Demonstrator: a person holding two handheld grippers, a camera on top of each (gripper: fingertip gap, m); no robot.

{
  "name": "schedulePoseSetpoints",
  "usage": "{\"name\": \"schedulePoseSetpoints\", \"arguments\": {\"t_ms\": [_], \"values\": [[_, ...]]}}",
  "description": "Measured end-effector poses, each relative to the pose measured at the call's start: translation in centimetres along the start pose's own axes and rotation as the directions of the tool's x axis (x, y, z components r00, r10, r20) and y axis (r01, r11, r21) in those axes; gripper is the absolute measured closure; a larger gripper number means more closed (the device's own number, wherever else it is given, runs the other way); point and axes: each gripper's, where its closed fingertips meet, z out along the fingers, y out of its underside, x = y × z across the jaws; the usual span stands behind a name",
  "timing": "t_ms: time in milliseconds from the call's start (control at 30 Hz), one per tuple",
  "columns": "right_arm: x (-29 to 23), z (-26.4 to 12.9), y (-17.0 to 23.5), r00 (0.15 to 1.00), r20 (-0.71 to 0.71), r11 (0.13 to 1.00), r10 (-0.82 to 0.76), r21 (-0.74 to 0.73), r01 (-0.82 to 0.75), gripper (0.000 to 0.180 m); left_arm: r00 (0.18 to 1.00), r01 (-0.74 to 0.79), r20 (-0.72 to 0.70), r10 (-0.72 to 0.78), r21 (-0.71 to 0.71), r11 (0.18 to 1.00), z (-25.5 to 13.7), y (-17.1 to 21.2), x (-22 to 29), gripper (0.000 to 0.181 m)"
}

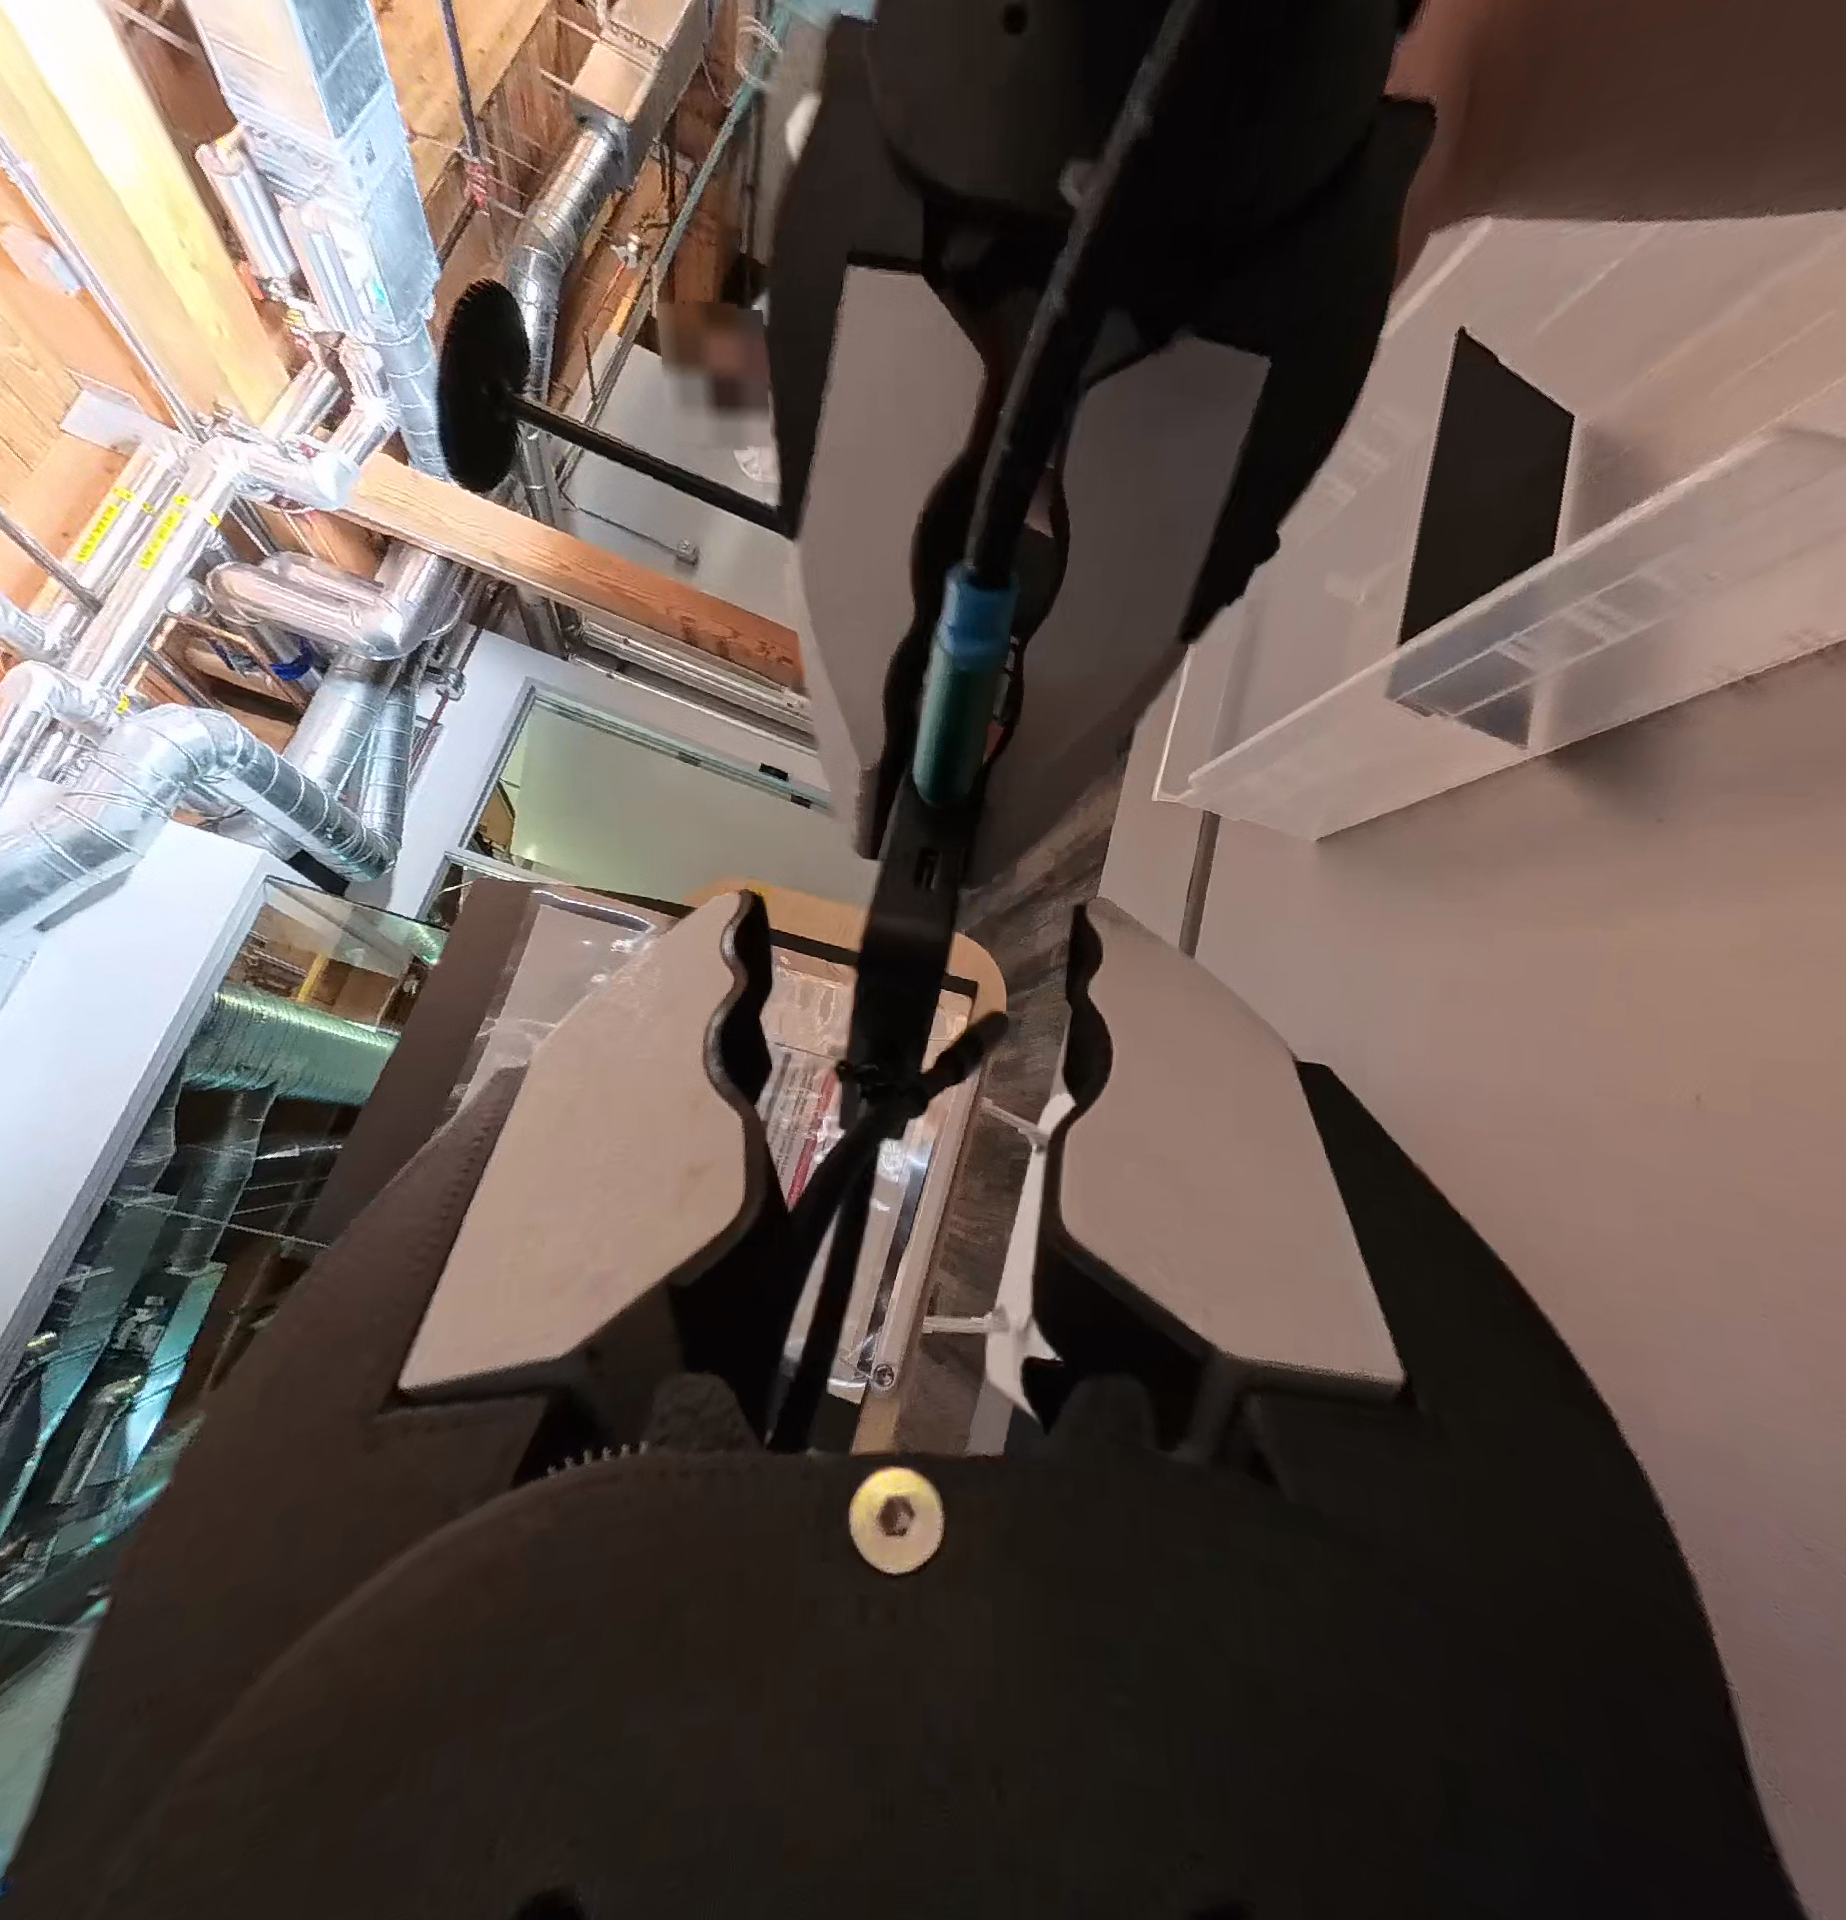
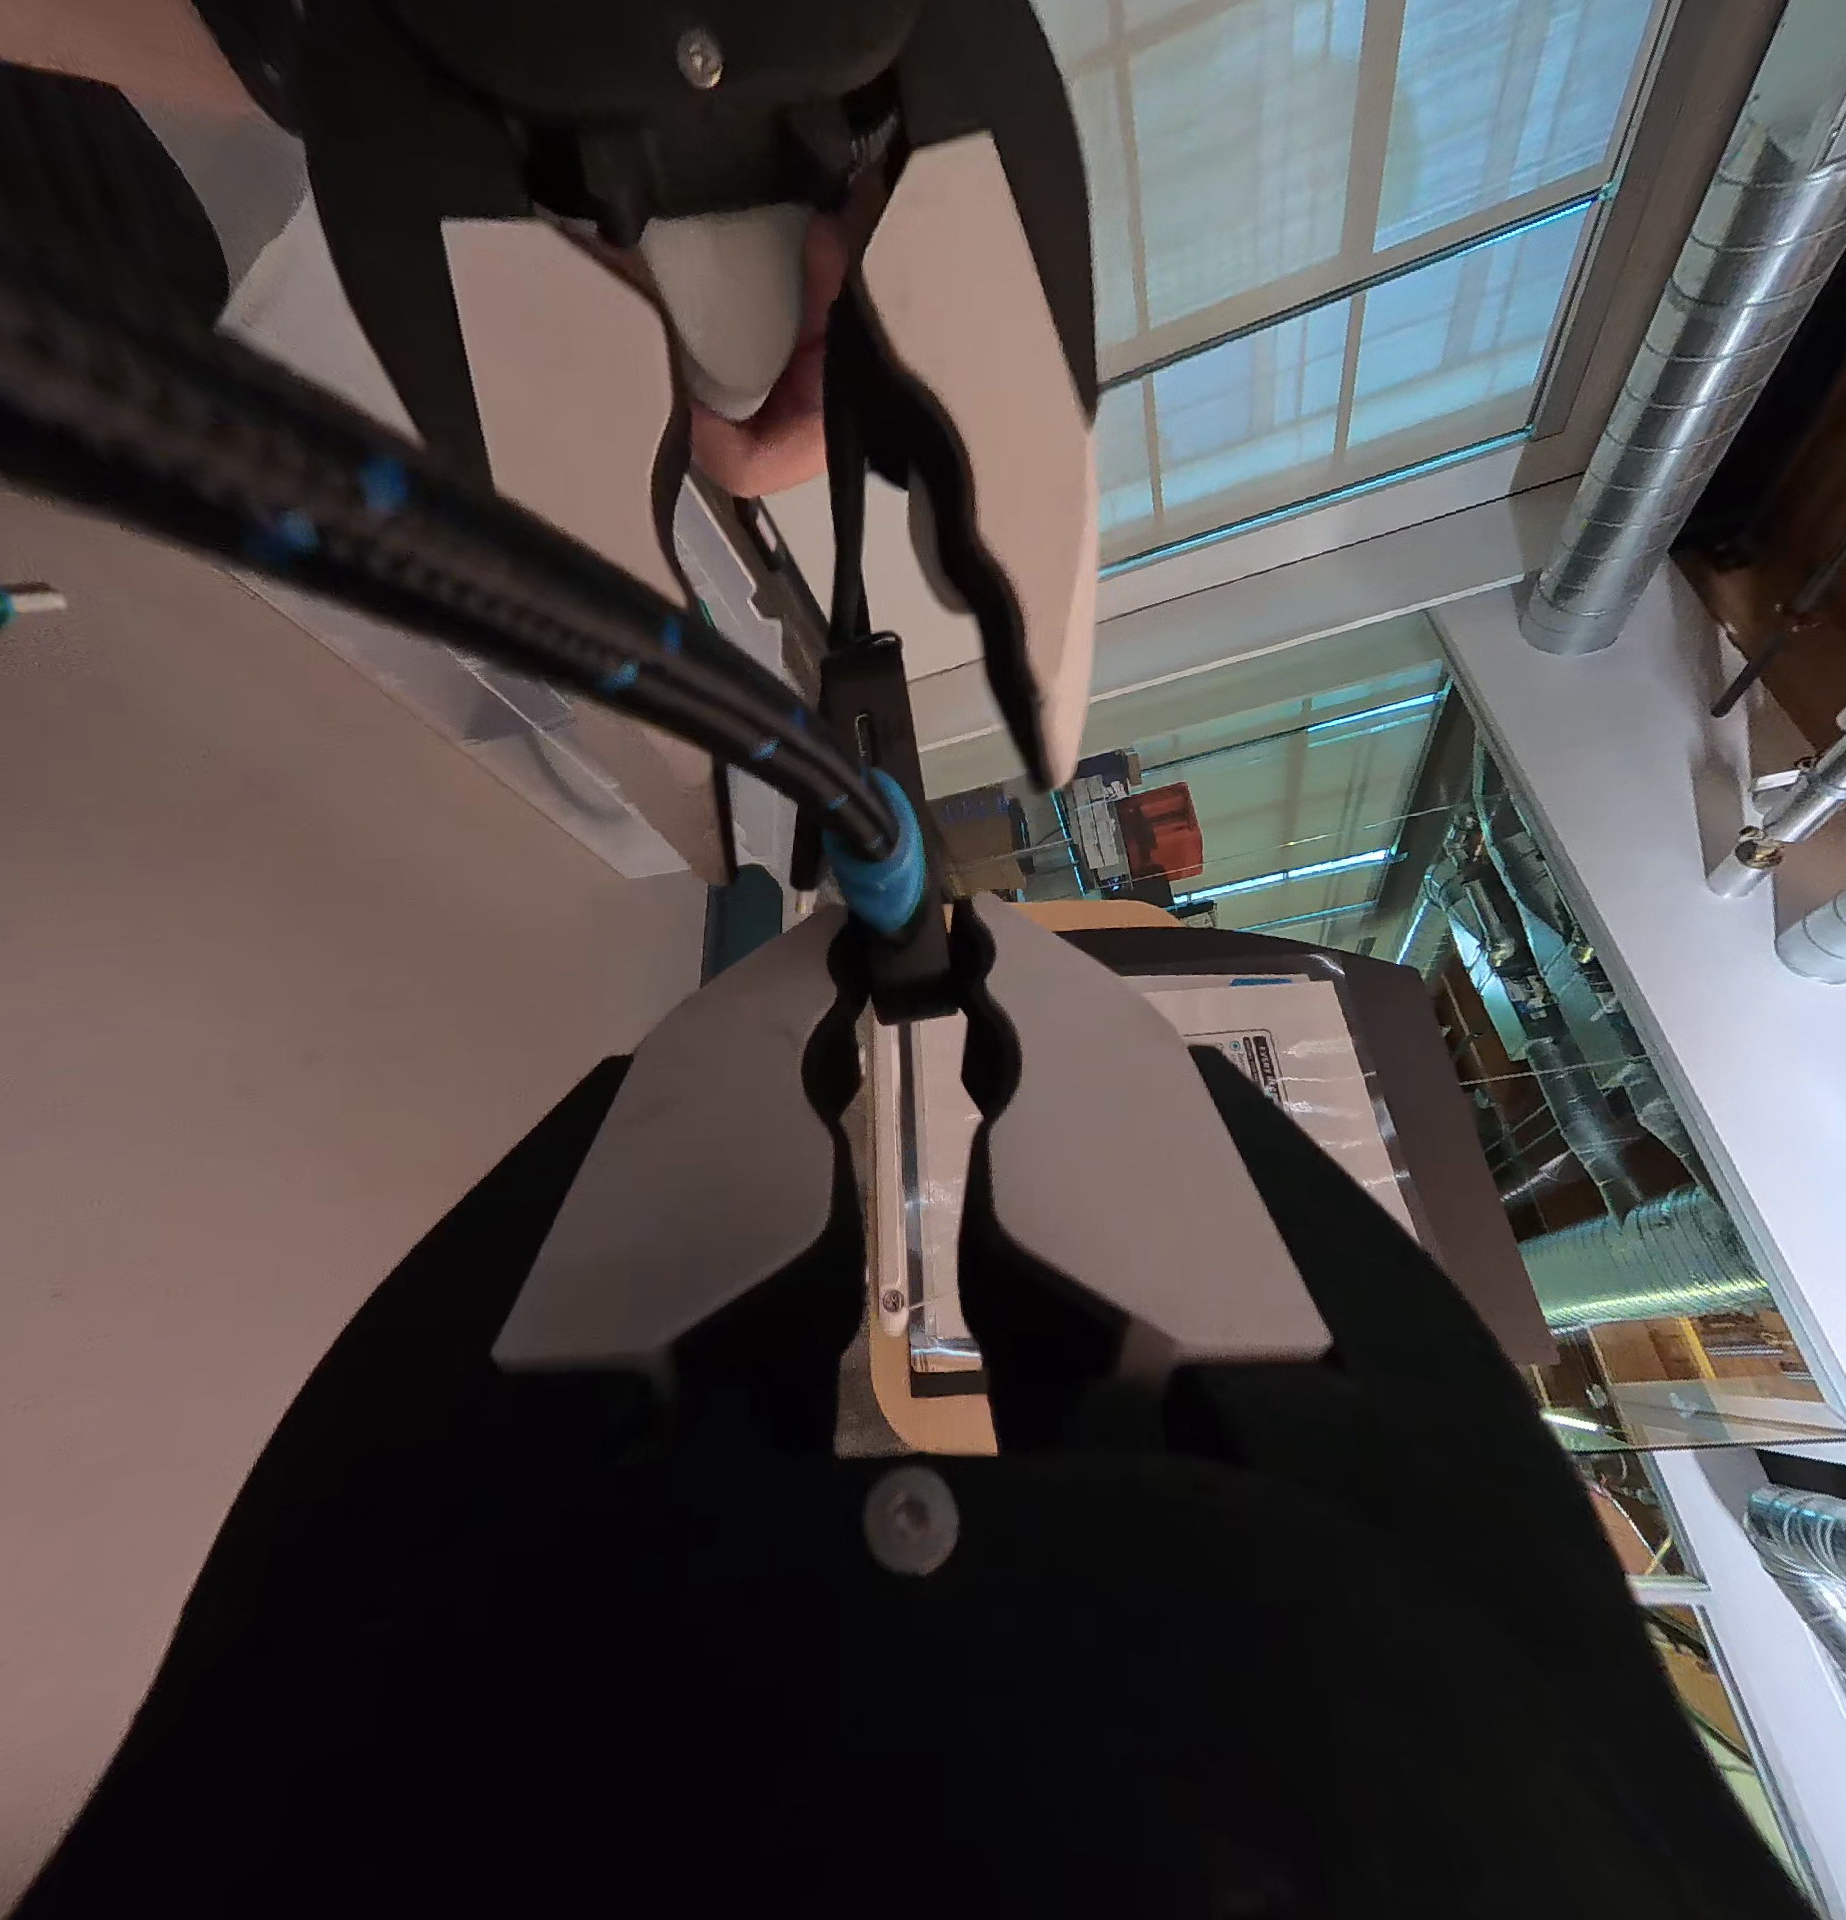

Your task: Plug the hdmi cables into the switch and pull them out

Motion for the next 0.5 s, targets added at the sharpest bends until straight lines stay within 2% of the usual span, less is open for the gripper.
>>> {"name": "schedulePoseSetpoints", "arguments": {"t_ms": [133,267,400,500], "values": [[0.6,-0.4,0.8,1.0,-0.03,0.999,0.002,-0.035,-0.003,0.164,0.989,0.139,0.038,-0.145,0.136,0.981,-1.4,-1.7,-2.1,0.126],[1.5,-1.6,1.3,0.997,-0.058,0.999,0.053,-0.006,-0.053,0.164,0.972,0.222,0.045,-0.232,0.162,0.961,-3.0,-1.4,-3.9,0.123],[2.3,-3.0,-0.5,0.988,-0.047,0.978,0.148,0.157,-0.139,0.164,0.962,0.269,0.011,-0.274,0.14,0.953,-3.2,0.2,-4.0,0.113],[2.1,-3.3,-2.2,0.984,-0.002,0.952,0.179,0.253,-0.172,0.164,0.945,0.327,-0.089,-0.315,0.208,0.922,-2.1,-1.3,-2.3,0.11]]}}
